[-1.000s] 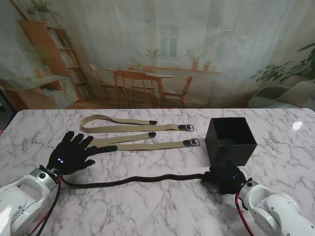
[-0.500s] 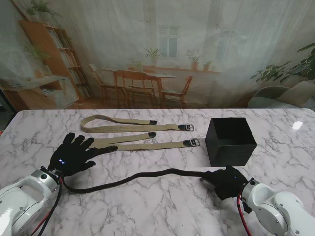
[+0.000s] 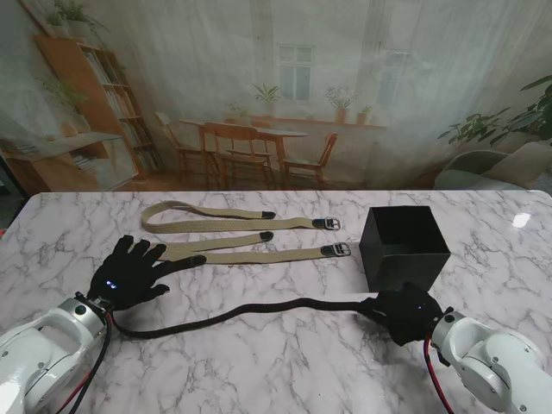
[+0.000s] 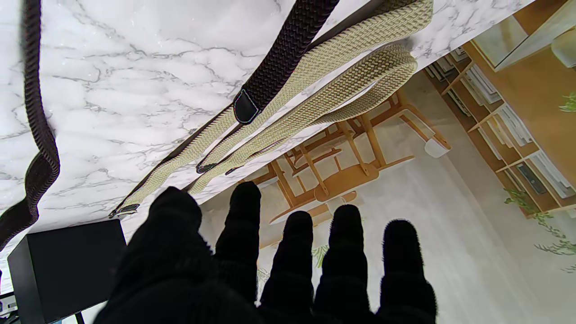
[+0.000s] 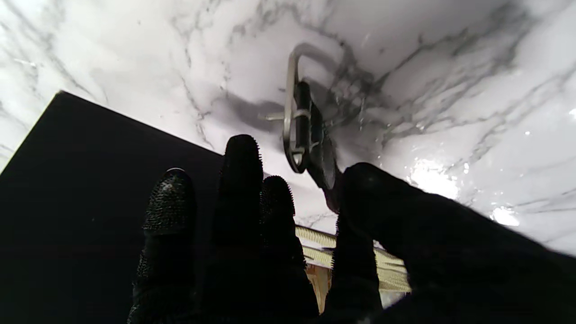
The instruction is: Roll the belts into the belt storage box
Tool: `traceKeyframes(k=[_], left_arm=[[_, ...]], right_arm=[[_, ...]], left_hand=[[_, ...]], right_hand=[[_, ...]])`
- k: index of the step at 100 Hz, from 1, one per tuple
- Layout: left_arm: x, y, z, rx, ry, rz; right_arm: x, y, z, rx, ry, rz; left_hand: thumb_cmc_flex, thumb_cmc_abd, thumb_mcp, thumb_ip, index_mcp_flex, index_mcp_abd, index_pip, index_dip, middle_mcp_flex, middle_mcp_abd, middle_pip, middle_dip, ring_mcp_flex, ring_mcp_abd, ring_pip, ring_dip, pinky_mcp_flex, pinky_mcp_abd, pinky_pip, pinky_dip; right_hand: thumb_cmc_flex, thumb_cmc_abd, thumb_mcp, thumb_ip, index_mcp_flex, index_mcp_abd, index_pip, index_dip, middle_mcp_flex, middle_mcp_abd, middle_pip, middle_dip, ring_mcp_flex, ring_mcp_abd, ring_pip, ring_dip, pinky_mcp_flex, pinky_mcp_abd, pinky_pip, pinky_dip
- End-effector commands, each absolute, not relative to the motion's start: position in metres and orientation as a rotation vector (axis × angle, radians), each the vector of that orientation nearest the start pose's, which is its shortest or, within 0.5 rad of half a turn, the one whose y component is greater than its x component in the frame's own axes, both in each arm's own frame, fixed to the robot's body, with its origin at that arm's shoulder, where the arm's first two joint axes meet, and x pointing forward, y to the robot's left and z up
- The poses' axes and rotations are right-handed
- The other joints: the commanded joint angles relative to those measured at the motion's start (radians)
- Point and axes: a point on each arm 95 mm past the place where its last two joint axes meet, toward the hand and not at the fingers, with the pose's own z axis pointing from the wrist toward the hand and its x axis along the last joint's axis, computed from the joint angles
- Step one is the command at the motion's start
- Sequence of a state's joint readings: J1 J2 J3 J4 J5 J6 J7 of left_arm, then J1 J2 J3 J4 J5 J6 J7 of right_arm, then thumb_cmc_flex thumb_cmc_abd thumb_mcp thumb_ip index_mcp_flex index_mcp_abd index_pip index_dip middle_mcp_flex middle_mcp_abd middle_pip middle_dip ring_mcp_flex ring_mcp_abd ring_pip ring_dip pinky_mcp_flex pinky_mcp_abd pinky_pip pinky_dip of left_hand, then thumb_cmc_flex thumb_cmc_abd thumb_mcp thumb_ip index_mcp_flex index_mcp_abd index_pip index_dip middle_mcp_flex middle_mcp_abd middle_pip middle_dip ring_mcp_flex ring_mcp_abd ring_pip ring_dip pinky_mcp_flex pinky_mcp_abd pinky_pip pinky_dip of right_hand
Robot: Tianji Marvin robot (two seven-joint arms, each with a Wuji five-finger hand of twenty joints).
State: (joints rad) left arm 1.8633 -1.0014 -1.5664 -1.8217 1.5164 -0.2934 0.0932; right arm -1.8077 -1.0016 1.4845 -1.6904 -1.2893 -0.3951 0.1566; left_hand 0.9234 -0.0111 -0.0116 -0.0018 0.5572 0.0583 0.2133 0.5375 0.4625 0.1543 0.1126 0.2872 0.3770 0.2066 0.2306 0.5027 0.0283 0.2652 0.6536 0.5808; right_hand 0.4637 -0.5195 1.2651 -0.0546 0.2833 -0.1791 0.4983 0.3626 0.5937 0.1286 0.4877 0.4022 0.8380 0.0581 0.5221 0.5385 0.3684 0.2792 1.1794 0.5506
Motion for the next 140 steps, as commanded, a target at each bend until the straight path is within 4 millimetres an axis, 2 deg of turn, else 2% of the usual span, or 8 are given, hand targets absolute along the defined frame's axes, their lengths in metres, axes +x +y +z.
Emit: traceKeyframes(k=[1,13,41,74,95,114,125,140], left_arm=[[0.343,0.081,-0.293,-0.631,1.751,-1.135],[0.343,0.081,-0.294,-0.629,1.754,-1.134],[0.343,0.080,-0.295,-0.631,1.763,-1.127],[0.343,0.079,-0.298,-0.639,1.771,-1.126],[0.344,0.078,-0.297,-0.632,1.774,-1.130],[0.345,0.078,-0.298,-0.630,1.774,-1.132],[0.345,0.078,-0.300,-0.633,1.775,-1.130],[0.346,0.078,-0.301,-0.637,1.777,-1.128]], right_arm=[[0.338,-0.079,-0.349,0.951,1.991,1.175],[0.339,-0.082,-0.346,0.906,1.983,1.169],[0.343,-0.090,-0.343,0.797,1.990,1.108],[0.348,-0.094,-0.357,0.814,2.009,1.057],[0.351,-0.093,-0.364,0.806,2.004,1.074],[0.353,-0.091,-0.367,0.811,1.973,1.143],[0.354,-0.090,-0.370,0.831,1.960,1.172],[0.354,-0.086,-0.374,0.865,1.934,1.218]], left_hand=[[0.012,0.036,-0.016,-0.018,0.009,0.025,-0.006,-0.005,-0.001,0.019,-0.019,0.012,0.012,0.018,-0.013,-0.008,-0.017,0.048,-0.029,-0.014],[0.011,0.036,-0.017,-0.018,0.009,0.025,-0.006,-0.004,-0.002,0.018,-0.020,0.012,0.012,0.017,-0.012,-0.007,-0.018,0.048,-0.030,-0.013],[0.016,0.033,-0.016,-0.018,0.009,0.025,-0.002,0.004,-0.001,0.018,-0.019,0.012,0.013,0.016,-0.012,-0.007,-0.017,0.047,-0.030,-0.012],[0.014,0.034,-0.016,-0.019,0.010,0.025,-0.002,0.009,-0.002,0.020,-0.019,0.011,0.013,0.016,-0.012,-0.007,-0.017,0.048,-0.032,-0.012],[0.014,0.034,-0.016,-0.018,0.011,0.025,-0.004,0.009,-0.002,0.019,-0.019,0.012,0.013,0.017,-0.012,-0.007,-0.017,0.047,-0.032,-0.012],[0.014,0.035,-0.016,-0.018,0.010,0.024,-0.005,0.009,-0.005,0.018,-0.020,0.011,0.012,0.016,-0.012,-0.007,-0.018,0.046,-0.033,-0.012],[0.012,0.035,-0.017,-0.018,0.011,0.025,-0.004,0.010,-0.007,0.019,-0.020,0.011,0.013,0.016,-0.012,-0.007,-0.017,0.047,-0.033,-0.012],[0.011,0.034,-0.017,-0.018,0.014,0.025,-0.003,0.009,-0.009,0.020,-0.020,0.011,0.011,0.017,-0.012,-0.006,-0.017,0.046,-0.033,-0.012]], right_hand=[[0.011,-0.006,0.055,0.030,-0.022,-0.067,0.003,0.013,-0.023,0.015,0.029,0.015,-0.010,-0.007,0.068,0.020,0.013,-0.017,0.035,0.021],[0.111,-0.038,0.097,0.018,-0.008,-0.122,0.035,0.010,-0.016,0.005,0.038,0.016,-0.003,-0.017,0.092,0.018,0.029,-0.023,0.057,0.027],[0.396,-0.107,0.068,-0.138,-0.023,-0.271,0.123,-0.103,-0.001,-0.047,0.034,-0.022,0.041,-0.022,0.091,0.073,0.065,-0.052,0.092,0.024],[0.309,-0.102,-0.022,-0.149,0.021,-0.278,0.130,-0.135,-0.015,-0.065,0.029,-0.039,0.037,-0.031,0.091,0.074,0.065,-0.063,0.098,0.023],[0.234,-0.148,-0.062,-0.153,0.053,-0.266,0.221,-0.102,0.148,-0.247,0.026,-0.058,0.127,-0.073,0.114,0.071,0.119,-0.098,0.114,0.014],[0.108,-0.117,-0.110,-0.072,0.241,-0.224,0.326,0.004,0.231,-0.270,0.025,-0.055,0.186,-0.101,0.132,0.046,0.149,-0.104,0.132,0.000],[0.114,-0.150,-0.161,-0.199,0.294,-0.267,0.436,0.051,0.213,-0.236,0.022,-0.052,0.178,-0.088,0.141,0.042,0.140,-0.086,0.138,-0.001],[0.089,-0.168,-0.200,-0.228,0.370,-0.317,0.581,0.081,0.130,-0.212,-0.020,-0.074,0.086,-0.067,0.071,0.008,0.088,-0.060,0.105,-0.004]])
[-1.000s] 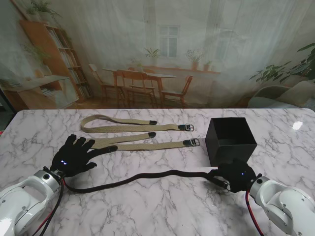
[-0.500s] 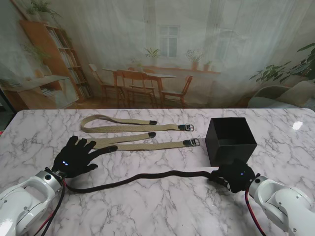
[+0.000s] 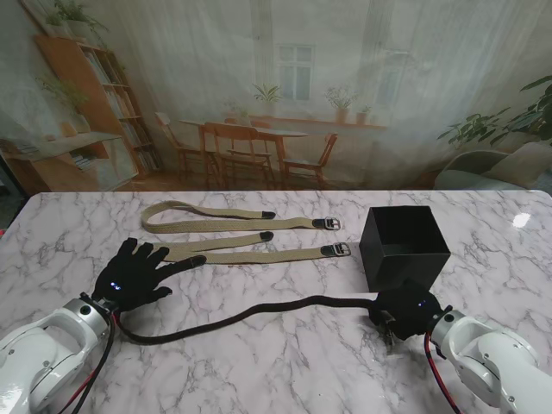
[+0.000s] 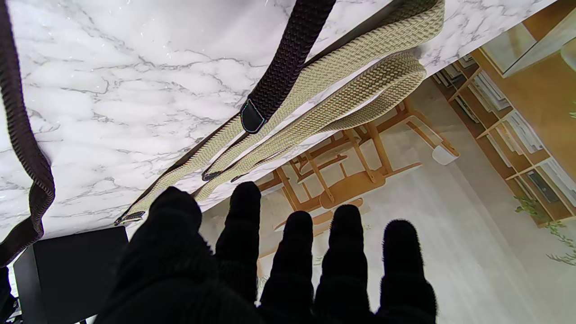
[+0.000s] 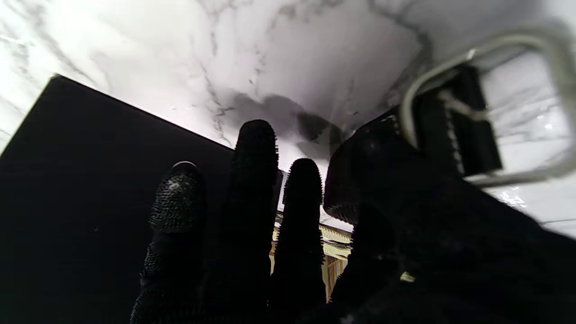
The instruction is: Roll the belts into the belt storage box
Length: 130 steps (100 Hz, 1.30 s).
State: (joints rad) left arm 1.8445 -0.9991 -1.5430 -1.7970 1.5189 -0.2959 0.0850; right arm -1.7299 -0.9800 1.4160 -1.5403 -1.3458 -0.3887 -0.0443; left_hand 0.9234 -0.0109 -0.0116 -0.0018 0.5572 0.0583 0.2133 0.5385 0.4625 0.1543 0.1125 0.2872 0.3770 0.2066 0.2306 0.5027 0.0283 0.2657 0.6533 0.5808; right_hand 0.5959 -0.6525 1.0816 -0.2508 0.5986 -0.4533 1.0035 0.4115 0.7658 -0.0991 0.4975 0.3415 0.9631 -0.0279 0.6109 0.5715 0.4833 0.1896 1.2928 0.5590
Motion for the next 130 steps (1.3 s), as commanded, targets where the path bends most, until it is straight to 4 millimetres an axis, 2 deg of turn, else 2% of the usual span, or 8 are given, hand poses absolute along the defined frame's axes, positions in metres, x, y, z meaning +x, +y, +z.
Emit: traceKeyframes(k=[1,23,41,61,74,86,103,130], left_arm=[[0.346,0.078,-0.301,-0.637,1.777,-1.128],[0.346,0.078,-0.301,-0.637,1.779,-1.131],[0.347,0.078,-0.302,-0.641,1.783,-1.132],[0.348,0.075,-0.299,-0.633,1.783,-1.147],[0.350,0.072,-0.294,-0.620,1.780,-1.167],[0.352,0.068,-0.290,-0.608,1.780,-1.185],[0.354,0.066,-0.289,-0.602,1.783,-1.196],[0.353,0.067,-0.290,-0.606,1.780,-1.190]], right_arm=[[0.354,-0.086,-0.374,0.868,1.932,1.221],[0.355,-0.082,-0.378,0.936,1.903,1.299],[0.356,-0.078,-0.382,0.958,1.858,1.375],[0.355,-0.074,-0.387,0.975,1.824,1.424],[0.355,-0.071,-0.387,0.960,1.801,1.453],[0.355,-0.069,-0.387,0.942,1.789,1.483],[0.354,-0.069,-0.389,0.912,1.805,1.487],[0.353,-0.068,-0.389,0.877,1.818,1.435]], left_hand=[[0.011,0.034,-0.017,-0.018,0.014,0.025,-0.003,0.008,-0.009,0.020,-0.020,0.011,0.012,0.017,-0.012,-0.006,-0.017,0.046,-0.032,-0.012],[0.011,0.032,-0.016,-0.018,0.019,0.023,0.002,0.012,-0.012,0.021,-0.021,0.011,0.010,0.015,-0.012,-0.006,-0.019,0.046,-0.033,-0.011],[0.011,0.029,-0.016,-0.019,0.024,0.020,0.008,0.020,-0.013,0.021,-0.021,0.011,0.009,0.016,-0.013,-0.007,-0.019,0.047,-0.034,-0.011],[0.007,0.030,-0.017,-0.019,0.029,0.019,0.011,0.027,-0.015,0.021,-0.022,0.010,0.010,0.015,-0.013,-0.007,-0.019,0.047,-0.035,-0.011],[0.009,0.027,-0.016,-0.019,0.030,0.018,0.013,0.032,-0.015,0.020,-0.022,0.011,0.009,0.015,-0.013,-0.006,-0.019,0.046,-0.035,-0.011],[0.008,0.028,-0.016,-0.019,0.029,0.018,0.014,0.036,-0.015,0.019,-0.022,0.011,0.008,0.015,-0.013,-0.006,-0.020,0.046,-0.035,-0.011],[0.008,0.027,-0.015,-0.019,0.031,0.017,0.014,0.040,-0.017,0.021,-0.022,0.011,0.008,0.014,-0.013,-0.006,-0.020,0.045,-0.035,-0.011],[0.007,0.027,-0.016,-0.020,0.031,0.017,0.014,0.045,-0.019,0.020,-0.022,0.011,0.009,0.014,-0.013,-0.006,-0.021,0.046,-0.037,-0.011]], right_hand=[[-0.047,-0.036,-0.017,-0.032,0.061,-0.043,0.078,0.032,-0.048,0.019,-0.034,-0.017,-0.047,0.022,-0.029,-0.031,-0.033,0.036,-0.015,-0.013],[-0.077,-0.065,-0.043,-0.032,0.133,-0.007,0.152,-0.050,-0.032,0.034,-0.083,-0.080,-0.141,0.060,-0.232,-0.161,-0.110,0.111,-0.136,-0.044],[-0.067,-0.070,-0.028,-0.029,0.148,0.040,0.191,-0.079,0.255,-0.021,-0.066,-0.078,-0.044,0.009,-0.234,-0.167,-0.090,0.115,-0.148,-0.053],[-0.065,-0.067,-0.017,-0.023,0.124,0.051,0.162,-0.014,0.436,0.011,0.030,0.132,0.030,-0.018,-0.188,-0.126,-0.055,0.087,-0.114,-0.050],[-0.056,-0.065,-0.001,-0.021,0.079,0.073,0.138,-0.003,0.522,0.008,0.106,0.178,0.085,-0.031,-0.151,-0.107,-0.024,0.072,-0.094,-0.047],[-0.068,-0.060,0.039,-0.010,-0.013,0.083,-0.009,-0.093,0.560,-0.019,0.147,0.160,0.107,-0.046,-0.139,-0.095,-0.007,0.058,-0.083,-0.053],[-0.076,-0.058,0.040,-0.015,-0.016,0.030,-0.096,-0.088,0.508,-0.001,0.135,0.150,0.090,-0.025,-0.147,-0.089,-0.029,0.069,-0.089,-0.062],[-0.110,-0.038,-0.063,-0.025,0.011,-0.059,-0.025,-0.042,-0.008,0.146,0.061,0.188,-0.131,0.057,-0.103,-0.055,-0.135,0.110,-0.126,-0.033]])
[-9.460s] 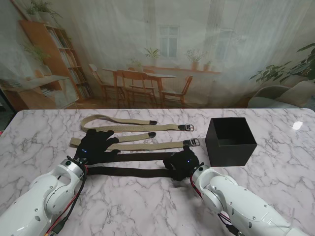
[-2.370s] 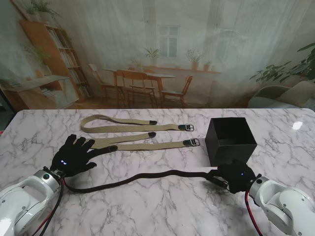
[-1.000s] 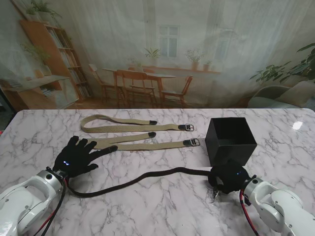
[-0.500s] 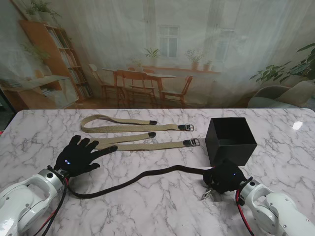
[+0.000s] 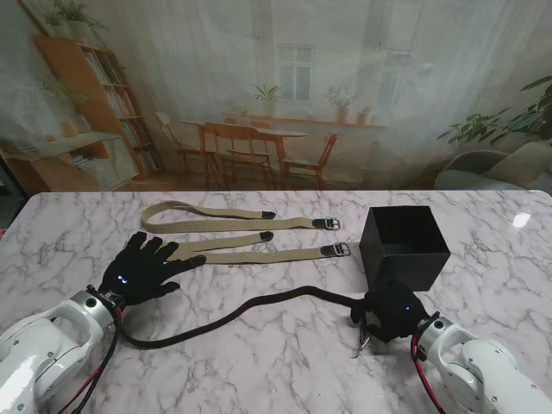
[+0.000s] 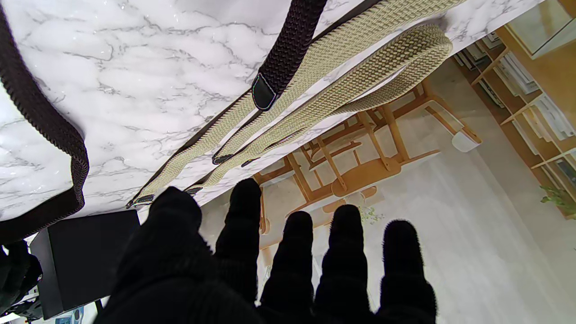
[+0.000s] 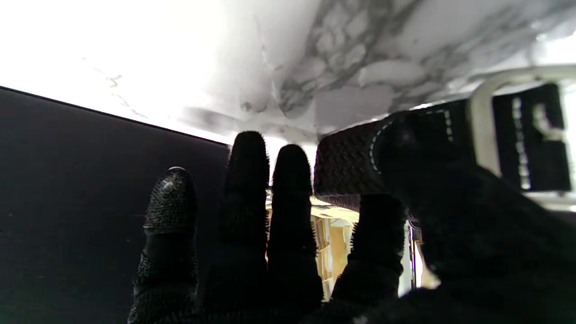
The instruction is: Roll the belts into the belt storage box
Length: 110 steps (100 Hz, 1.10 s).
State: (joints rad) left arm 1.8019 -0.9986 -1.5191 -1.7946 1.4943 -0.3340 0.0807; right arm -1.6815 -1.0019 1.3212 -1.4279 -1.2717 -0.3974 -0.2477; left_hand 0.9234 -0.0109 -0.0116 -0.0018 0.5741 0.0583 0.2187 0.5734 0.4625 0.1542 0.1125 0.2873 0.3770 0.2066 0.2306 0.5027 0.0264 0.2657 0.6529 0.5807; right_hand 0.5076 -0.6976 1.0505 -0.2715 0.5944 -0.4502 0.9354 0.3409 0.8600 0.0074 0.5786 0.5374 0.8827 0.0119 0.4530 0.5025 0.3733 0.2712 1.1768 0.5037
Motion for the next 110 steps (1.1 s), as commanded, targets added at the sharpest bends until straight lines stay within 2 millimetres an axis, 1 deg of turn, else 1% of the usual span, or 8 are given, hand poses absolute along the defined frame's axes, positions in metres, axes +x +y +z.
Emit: traceKeyframes(k=[1,22,33,43,66,77,88,110], left_arm=[[0.353,0.067,-0.291,-0.606,1.780,-1.190],[0.353,0.068,-0.292,-0.608,1.778,-1.190],[0.354,0.068,-0.293,-0.609,1.779,-1.192],[0.354,0.067,-0.293,-0.609,1.782,-1.191],[0.354,0.067,-0.294,-0.610,1.787,-1.191],[0.354,0.067,-0.294,-0.611,1.787,-1.191],[0.354,0.067,-0.295,-0.610,1.787,-1.192],[0.354,0.067,-0.295,-0.607,1.783,-1.194]], right_arm=[[0.353,-0.068,-0.389,0.876,1.818,1.435],[0.353,-0.065,-0.391,0.908,1.798,1.456],[0.353,-0.064,-0.393,0.956,1.781,1.478],[0.353,-0.062,-0.395,0.988,1.761,1.499],[0.355,-0.060,-0.399,0.972,1.720,1.537],[0.356,-0.060,-0.401,0.947,1.722,1.544],[0.357,-0.059,-0.402,0.939,1.723,1.554],[0.358,-0.056,-0.405,0.971,1.705,1.582]], left_hand=[[0.007,0.027,-0.016,-0.020,0.015,0.017,0.009,0.010,-0.019,0.020,-0.022,0.011,0.009,0.014,-0.013,-0.006,-0.019,0.046,-0.036,-0.011],[0.004,0.028,-0.016,-0.019,0.016,0.018,0.007,0.009,-0.026,0.021,-0.024,0.010,0.007,0.014,-0.013,-0.006,-0.020,0.047,-0.037,-0.011],[0.004,0.028,-0.016,-0.019,0.015,0.016,0.007,0.009,-0.027,0.021,-0.024,0.010,0.006,0.013,-0.013,-0.005,-0.021,0.046,-0.038,-0.011],[0.004,0.029,-0.016,-0.019,0.017,0.018,0.008,0.009,-0.027,0.022,-0.024,0.010,0.007,0.012,-0.013,-0.005,-0.021,0.046,-0.038,-0.011],[0.004,0.028,-0.015,-0.019,0.017,0.017,0.007,0.008,-0.029,0.020,-0.024,0.010,0.006,0.012,-0.013,-0.005,-0.021,0.046,-0.038,-0.011],[0.003,0.028,-0.016,-0.019,0.016,0.018,0.007,0.009,-0.029,0.021,-0.024,0.010,0.006,0.012,-0.013,-0.005,-0.022,0.046,-0.039,-0.011],[0.004,0.028,-0.016,-0.019,0.014,0.019,0.006,0.008,-0.029,0.021,-0.023,0.010,0.007,0.013,-0.012,-0.005,-0.021,0.046,-0.039,-0.011],[0.006,0.028,-0.015,-0.018,0.010,0.019,0.003,0.005,-0.030,0.020,-0.023,0.010,0.008,0.012,-0.012,-0.004,-0.021,0.045,-0.038,-0.010]], right_hand=[[-0.021,0.008,-0.039,-0.003,0.017,-0.065,0.055,0.026,-0.120,0.047,-0.017,-0.029,-0.058,0.017,0.063,0.008,-0.027,0.030,-0.013,0.027],[-0.046,0.019,-0.080,-0.009,0.232,0.030,0.223,-0.016,-0.293,0.152,-0.145,-0.253,-0.151,0.056,-0.048,-0.107,-0.057,0.069,-0.059,0.022],[-0.040,0.011,-0.075,-0.008,0.263,0.128,0.322,-0.057,-0.249,0.147,-0.203,-0.303,-0.131,0.075,-0.113,-0.151,-0.058,0.080,-0.078,0.003],[-0.025,0.019,-0.069,-0.005,0.242,0.171,0.359,-0.071,0.003,0.088,-0.187,-0.306,-0.043,0.072,-0.123,-0.158,-0.029,0.095,-0.091,-0.014],[0.021,0.016,0.000,-0.010,0.080,0.130,0.261,0.011,0.374,-0.054,0.029,-0.097,0.145,-0.034,-0.022,-0.052,0.056,0.049,-0.025,-0.004],[0.019,0.035,0.042,0.010,-0.010,0.187,0.049,-0.064,0.461,-0.105,0.119,-0.074,0.208,-0.068,0.025,-0.020,0.116,0.003,0.024,0.003],[0.010,0.057,0.079,0.062,-0.202,0.227,-0.263,-0.043,0.520,-0.093,0.134,-0.090,0.268,-0.064,0.065,0.007,0.151,0.002,0.051,-0.009],[0.071,0.140,0.088,0.148,-0.454,0.082,-0.237,-0.100,0.580,-0.029,0.170,-0.057,0.364,-0.012,0.139,0.036,0.184,0.039,0.068,-0.013]])
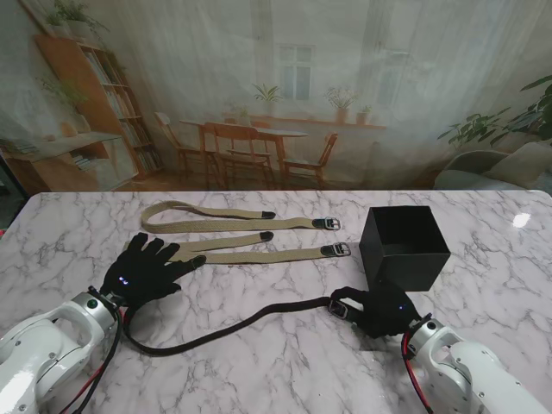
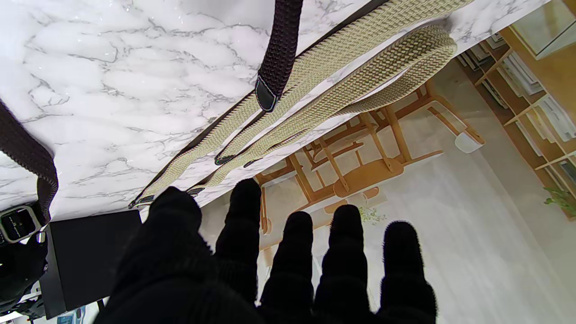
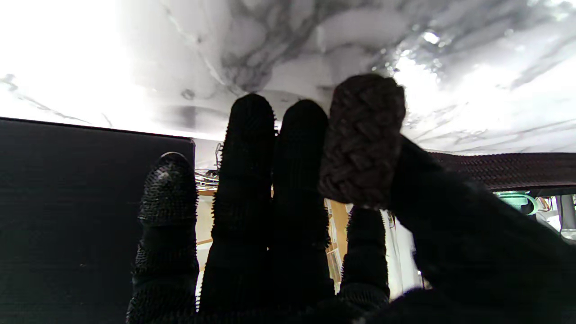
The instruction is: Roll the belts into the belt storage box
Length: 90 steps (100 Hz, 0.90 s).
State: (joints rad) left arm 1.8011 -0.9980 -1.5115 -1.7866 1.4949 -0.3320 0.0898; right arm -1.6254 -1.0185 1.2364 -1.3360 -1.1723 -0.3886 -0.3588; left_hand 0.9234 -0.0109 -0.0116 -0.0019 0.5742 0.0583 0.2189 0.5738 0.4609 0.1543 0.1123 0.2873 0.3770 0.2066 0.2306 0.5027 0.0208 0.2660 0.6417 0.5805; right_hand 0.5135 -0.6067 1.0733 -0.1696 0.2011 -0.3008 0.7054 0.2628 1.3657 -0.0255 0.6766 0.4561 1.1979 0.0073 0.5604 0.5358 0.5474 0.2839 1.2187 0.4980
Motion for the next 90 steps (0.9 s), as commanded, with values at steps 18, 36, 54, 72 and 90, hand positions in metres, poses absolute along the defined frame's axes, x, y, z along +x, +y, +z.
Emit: traceKeyframes(k=[18,36,54,72,90], left_arm=[[0.354,0.068,-0.295,-0.606,1.784,-1.192],[0.354,0.068,-0.296,-0.604,1.783,-1.193],[0.354,0.068,-0.296,-0.605,1.784,-1.192],[0.360,0.062,-0.292,-0.607,1.785,-1.215],[0.367,0.056,-0.293,-0.622,1.788,-1.237]], right_arm=[[0.358,-0.054,-0.406,1.001,1.712,1.603],[0.357,-0.053,-0.407,1.005,1.752,1.594],[0.356,-0.051,-0.403,0.991,1.808,1.589],[0.353,-0.049,-0.386,0.905,1.959,1.502],[0.351,-0.048,-0.371,0.875,2.087,1.419]], left_hand=[[0.007,0.028,-0.015,-0.018,0.007,0.019,0.002,0.003,-0.028,0.020,-0.022,0.011,0.008,0.011,-0.012,-0.004,-0.016,0.047,-0.027,-0.010],[0.007,0.028,-0.015,-0.018,0.009,0.019,0.004,0.003,-0.028,0.019,-0.022,0.011,0.010,0.011,-0.011,-0.004,-0.016,0.047,-0.027,-0.010],[0.006,0.028,-0.015,-0.018,0.011,0.018,0.005,0.005,-0.027,0.020,-0.022,0.011,0.009,0.012,-0.012,-0.004,-0.017,0.048,-0.028,-0.011],[0.007,0.027,-0.015,-0.018,0.013,0.017,0.008,0.007,-0.025,0.020,-0.021,0.011,0.011,0.011,-0.011,-0.004,-0.017,0.048,-0.029,-0.012],[0.010,0.026,-0.014,-0.019,0.013,0.016,0.010,0.011,-0.025,0.018,-0.021,0.011,0.011,0.011,-0.011,-0.004,-0.017,0.047,-0.029,-0.012]], right_hand=[[0.129,0.130,0.048,0.049,0.112,-0.160,-0.046,-0.058,0.066,0.019,0.085,0.043,0.045,0.010,0.037,-0.004,-0.010,0.058,0.013,-0.014],[0.121,0.066,0.022,-0.055,0.472,-0.083,0.129,-0.103,0.076,0.018,0.047,0.045,0.027,-0.007,0.024,-0.004,-0.045,0.053,-0.017,-0.006],[-0.171,0.005,-0.045,0.028,0.591,0.263,0.093,0.066,0.080,-0.016,-0.014,0.006,-0.012,-0.033,-0.017,0.003,-0.061,-0.002,-0.017,0.002],[-0.267,-0.024,-0.226,0.014,0.521,0.291,0.074,0.162,0.022,-0.074,-0.049,-0.002,-0.068,-0.063,-0.067,-0.016,-0.094,-0.029,-0.037,0.002],[-0.317,-0.058,-0.182,0.001,0.414,0.370,0.041,0.208,-0.046,-0.124,-0.132,-0.041,-0.134,-0.107,-0.130,-0.050,-0.136,-0.057,-0.073,-0.012]])
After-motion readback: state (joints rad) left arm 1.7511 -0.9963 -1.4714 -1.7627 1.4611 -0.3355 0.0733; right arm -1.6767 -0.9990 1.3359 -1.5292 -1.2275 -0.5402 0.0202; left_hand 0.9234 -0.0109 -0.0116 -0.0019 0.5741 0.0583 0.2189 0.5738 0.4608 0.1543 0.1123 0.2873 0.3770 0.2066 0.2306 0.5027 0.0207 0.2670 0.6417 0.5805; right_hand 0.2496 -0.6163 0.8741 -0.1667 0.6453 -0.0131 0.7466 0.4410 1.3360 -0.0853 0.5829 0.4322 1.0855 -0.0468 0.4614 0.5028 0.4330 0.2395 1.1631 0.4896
